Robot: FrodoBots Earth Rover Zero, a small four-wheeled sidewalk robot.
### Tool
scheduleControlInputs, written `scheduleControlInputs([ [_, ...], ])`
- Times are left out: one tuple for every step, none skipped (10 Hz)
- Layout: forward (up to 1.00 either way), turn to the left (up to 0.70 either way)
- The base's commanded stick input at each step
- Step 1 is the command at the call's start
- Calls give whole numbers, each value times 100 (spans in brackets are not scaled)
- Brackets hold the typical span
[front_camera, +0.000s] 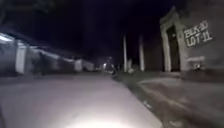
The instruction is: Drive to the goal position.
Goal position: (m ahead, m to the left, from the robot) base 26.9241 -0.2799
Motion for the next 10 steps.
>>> scheduleControlInputs([
  [49,4],
  [49,4],
  [49,4],
  [49,4],
  [49,4],
  [49,4],
  [49,4],
  [49,4],
  [49,4],
  [49,4],
])
